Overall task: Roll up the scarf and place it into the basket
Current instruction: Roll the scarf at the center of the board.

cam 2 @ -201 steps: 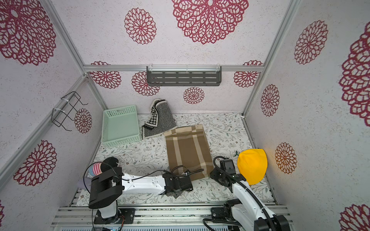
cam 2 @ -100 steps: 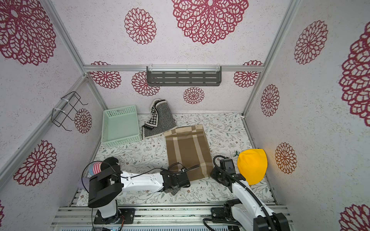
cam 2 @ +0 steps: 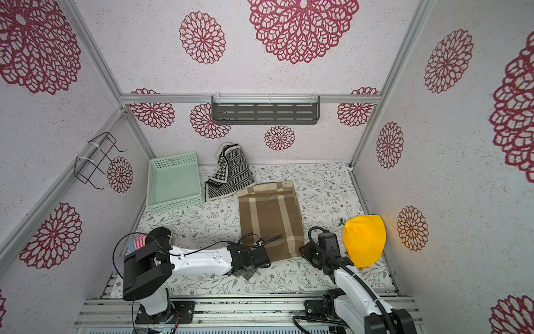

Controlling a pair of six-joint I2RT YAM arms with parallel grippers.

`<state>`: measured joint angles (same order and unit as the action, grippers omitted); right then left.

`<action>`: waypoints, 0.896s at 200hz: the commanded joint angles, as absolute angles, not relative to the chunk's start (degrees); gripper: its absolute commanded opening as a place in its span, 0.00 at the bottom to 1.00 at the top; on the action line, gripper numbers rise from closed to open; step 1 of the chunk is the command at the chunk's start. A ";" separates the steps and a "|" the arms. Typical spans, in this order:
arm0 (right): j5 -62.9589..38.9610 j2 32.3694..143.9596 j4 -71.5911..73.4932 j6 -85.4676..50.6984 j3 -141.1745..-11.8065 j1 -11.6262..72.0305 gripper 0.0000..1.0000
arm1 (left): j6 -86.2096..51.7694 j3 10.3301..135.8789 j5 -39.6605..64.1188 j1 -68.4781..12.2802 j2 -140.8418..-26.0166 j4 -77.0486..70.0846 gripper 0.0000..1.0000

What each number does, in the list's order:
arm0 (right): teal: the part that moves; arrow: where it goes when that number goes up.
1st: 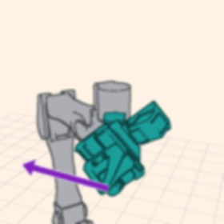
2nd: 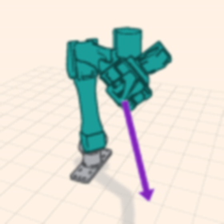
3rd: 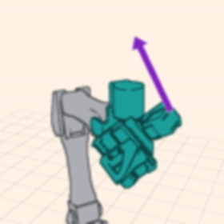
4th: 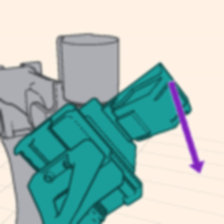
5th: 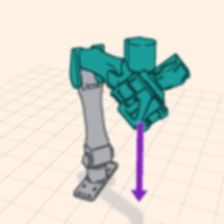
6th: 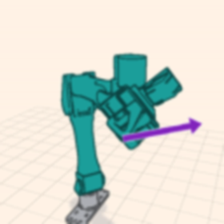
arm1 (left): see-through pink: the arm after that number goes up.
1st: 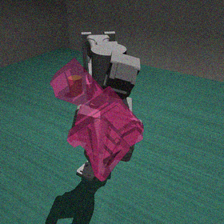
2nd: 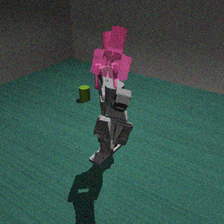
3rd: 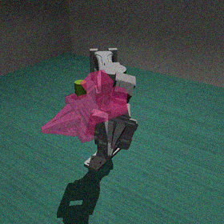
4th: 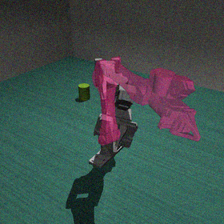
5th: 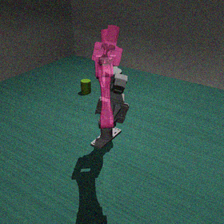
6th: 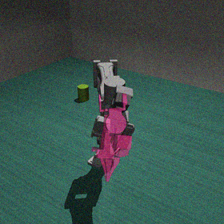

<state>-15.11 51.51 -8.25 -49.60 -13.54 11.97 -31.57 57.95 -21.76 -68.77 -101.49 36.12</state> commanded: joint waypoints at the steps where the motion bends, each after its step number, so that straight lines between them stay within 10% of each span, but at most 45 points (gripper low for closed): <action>1: -15.86 50.69 -9.02 -50.98 -12.76 11.98 0.38 | -32.13 57.96 -21.88 -68.20 -101.42 36.43 0.00; 73: -7.71 50.06 -18.74 -45.79 -20.43 11.82 0.00 | -34.57 56.37 -24.10 -67.78 -99.52 39.63 0.00; 179: -2.73 56.01 -36.02 -37.05 -34.42 11.92 0.01 | -35.63 54.61 -26.81 -67.06 -91.84 43.81 0.00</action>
<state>-3.22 56.45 -28.71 -38.48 -32.62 12.03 -35.38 54.37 -25.45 -67.44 -92.95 40.32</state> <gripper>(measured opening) 0.056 0.040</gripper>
